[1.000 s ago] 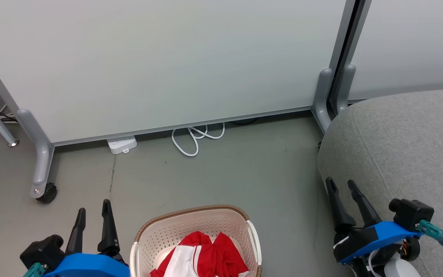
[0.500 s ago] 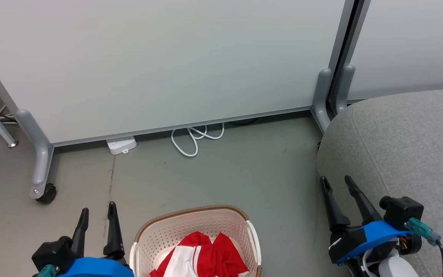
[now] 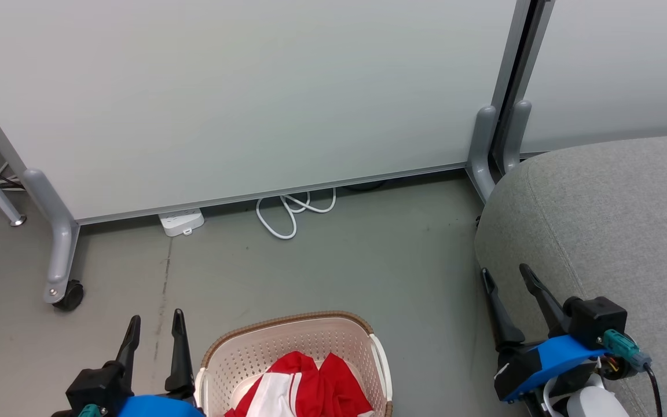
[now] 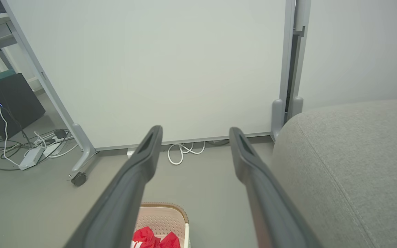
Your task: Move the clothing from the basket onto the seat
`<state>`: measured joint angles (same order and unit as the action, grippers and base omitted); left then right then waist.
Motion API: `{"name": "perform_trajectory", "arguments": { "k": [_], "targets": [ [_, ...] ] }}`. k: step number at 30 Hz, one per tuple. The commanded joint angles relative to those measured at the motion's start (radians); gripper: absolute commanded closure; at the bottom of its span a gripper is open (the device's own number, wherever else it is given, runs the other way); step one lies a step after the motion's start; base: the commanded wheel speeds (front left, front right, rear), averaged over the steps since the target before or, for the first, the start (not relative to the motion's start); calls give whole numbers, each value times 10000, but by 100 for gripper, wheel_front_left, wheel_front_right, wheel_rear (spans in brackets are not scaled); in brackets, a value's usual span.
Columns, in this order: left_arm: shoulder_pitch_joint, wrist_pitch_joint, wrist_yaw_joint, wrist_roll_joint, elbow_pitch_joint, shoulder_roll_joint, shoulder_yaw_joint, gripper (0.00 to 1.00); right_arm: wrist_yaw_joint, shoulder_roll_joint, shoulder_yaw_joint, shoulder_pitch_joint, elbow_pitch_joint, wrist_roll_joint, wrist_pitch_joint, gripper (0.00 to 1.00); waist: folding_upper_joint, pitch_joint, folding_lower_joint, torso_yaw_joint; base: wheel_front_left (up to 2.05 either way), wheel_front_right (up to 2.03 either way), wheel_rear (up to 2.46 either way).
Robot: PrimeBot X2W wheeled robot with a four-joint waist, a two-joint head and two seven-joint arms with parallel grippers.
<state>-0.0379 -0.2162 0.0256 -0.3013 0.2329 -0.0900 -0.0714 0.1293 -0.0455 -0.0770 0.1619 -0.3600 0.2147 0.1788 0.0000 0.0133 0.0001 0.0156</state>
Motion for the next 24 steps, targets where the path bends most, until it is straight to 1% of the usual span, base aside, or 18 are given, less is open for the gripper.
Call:
{"name": "perform_trajectory", "arguments": {
  "k": [1, 7, 24],
  "targets": [
    [-54, -84, -62, 159, -32, -50, -4, 0, 20, -66, -9, 218, 6, -212, 67, 0, 0, 3, -1, 1, 0, 0, 0],
    [-126, -190, -91, 515, -117, -62, -99, 0, 20, -68, -58, 238, -34, -680, 165, 0, 0, 0, -1, 5, 0, 0, 0],
    [-304, -454, -351, 1430, -267, -131, -315, 0, 16, -74, -212, 334, -177, -1891, 471, 0, 0, 13, -1, 40, 0, 0, 0]
  ]
}}
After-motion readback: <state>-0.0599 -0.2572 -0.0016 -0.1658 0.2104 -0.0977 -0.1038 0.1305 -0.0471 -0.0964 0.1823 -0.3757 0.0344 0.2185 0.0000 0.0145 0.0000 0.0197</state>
